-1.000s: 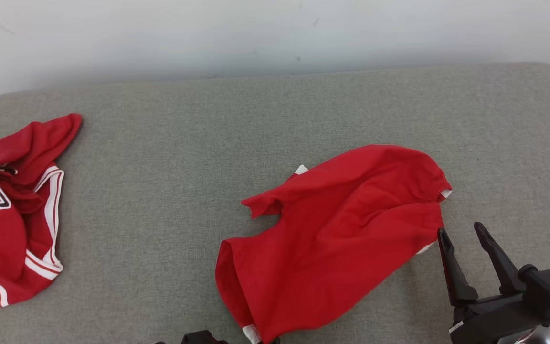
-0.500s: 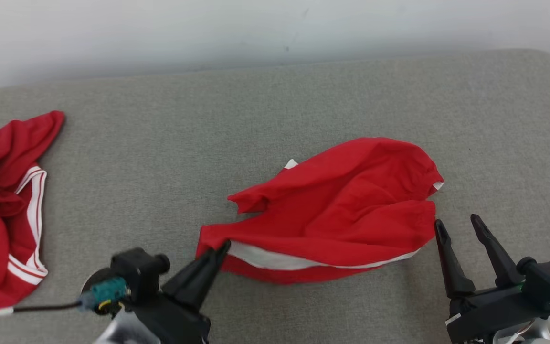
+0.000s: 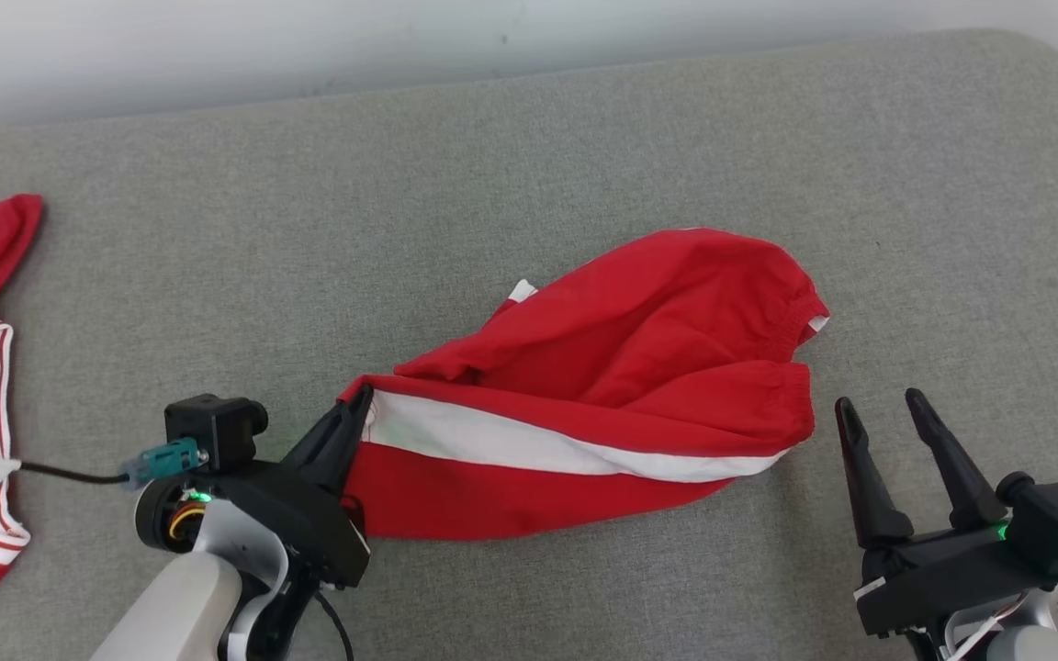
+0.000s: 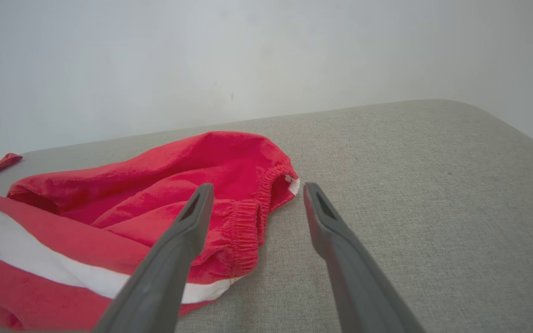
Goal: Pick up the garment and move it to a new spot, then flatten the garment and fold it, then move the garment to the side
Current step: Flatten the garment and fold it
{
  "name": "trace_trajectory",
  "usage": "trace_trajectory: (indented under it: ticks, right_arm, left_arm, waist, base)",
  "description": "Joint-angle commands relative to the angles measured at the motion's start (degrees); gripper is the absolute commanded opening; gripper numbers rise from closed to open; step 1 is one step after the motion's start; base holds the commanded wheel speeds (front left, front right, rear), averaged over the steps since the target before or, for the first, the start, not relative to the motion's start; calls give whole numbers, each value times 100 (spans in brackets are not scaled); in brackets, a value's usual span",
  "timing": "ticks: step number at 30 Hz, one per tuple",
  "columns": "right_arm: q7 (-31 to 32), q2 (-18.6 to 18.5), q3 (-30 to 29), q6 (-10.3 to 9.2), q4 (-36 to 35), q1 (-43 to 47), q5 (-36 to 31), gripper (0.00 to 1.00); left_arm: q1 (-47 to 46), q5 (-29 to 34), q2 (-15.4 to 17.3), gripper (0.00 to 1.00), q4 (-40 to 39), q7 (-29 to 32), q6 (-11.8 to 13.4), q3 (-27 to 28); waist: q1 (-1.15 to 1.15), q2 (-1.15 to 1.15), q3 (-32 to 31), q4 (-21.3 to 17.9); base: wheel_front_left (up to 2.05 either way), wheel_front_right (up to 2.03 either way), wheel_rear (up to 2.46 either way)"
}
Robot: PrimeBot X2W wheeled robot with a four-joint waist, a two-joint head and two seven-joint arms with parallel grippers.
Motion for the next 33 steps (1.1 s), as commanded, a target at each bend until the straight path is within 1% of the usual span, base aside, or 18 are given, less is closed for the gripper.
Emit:
trace_trajectory:
  ticks: [1, 4, 5, 6, 7, 14, 19, 25, 27, 30, 33]
  right_arm:
    - [-45, -22, -23, -4, 20, -80, 31, 100]
    - [-66, -23, -42, -4, 65, -122, 51, 100]
    - [-76, -19, -45, -4, 80, -142, 56, 100]
    - [-84, -21, -50, -4, 93, -160, 61, 100]
    - [-90, -24, -54, -4, 109, -177, 64, 100]
    - [-105, -53, -274, -4, 203, -154, 46, 100]
    - [-142, -68, -420, -4, 215, -174, -3, 100]
    - [-134, -51, -510, -4, 166, -175, -108, 100]
    - [-130, -37, -503, -4, 148, -159, -149, 100]
    - [-101, 17, -487, -4, 135, -102, -219, 100]
    - [-69, 83, -502, -4, 130, -22, -236, 100]
  left_arm:
    - [-112, -60, -37, 0, 192, -70, -34, 32]
    - [-272, -47, -118, 0, 587, -193, -44, 60]
    - [-313, -11, -131, 25, 713, -225, -24, 60]
    - [-357, 51, -127, 64, 806, -287, -5, 51]
    - [-390, 94, -135, 100, 881, -337, -5, 39]
    - [-314, 410, -37, 100, 1054, -786, 181, 34]
    - [-91, 574, 84, 100, 924, -1166, 479, 180]
    - [325, 649, 122, 100, 476, -1720, 999, 637]
    - [515, 688, 77, 100, 242, -1823, 1175, 847]
    - [792, 871, 46, 100, -172, -1884, 1302, 1067]
    - [1048, 1198, -35, 100, -635, -1899, 1311, 1264]
  waist:
    - [0, -1, 64, -32]
    - [0, -1, 122, -25]
    - [0, -1, 130, -20]
    - [0, -1, 137, -14]
    - [0, -1, 141, -8]
    - [0, -1, 64, 108]
    - [0, -1, -45, 173]
    - [0, -1, -243, 268]
    - [0, -1, -325, 304]
    - [0, -1, -438, 357]
    - [0, -1, -545, 416]
  base:
    - [0, 0, 0]
    - [0, 0, 0]
    - [0, 0, 0]
    - [0, 0, 0]
    - [0, 0, 0]
    - [0, 0, 0]
    - [0, 0, 0]
    - [0, 0, 0]
    - [0, 0, 0]
    - [0, 0, 0]
    - [0, 0, 0]
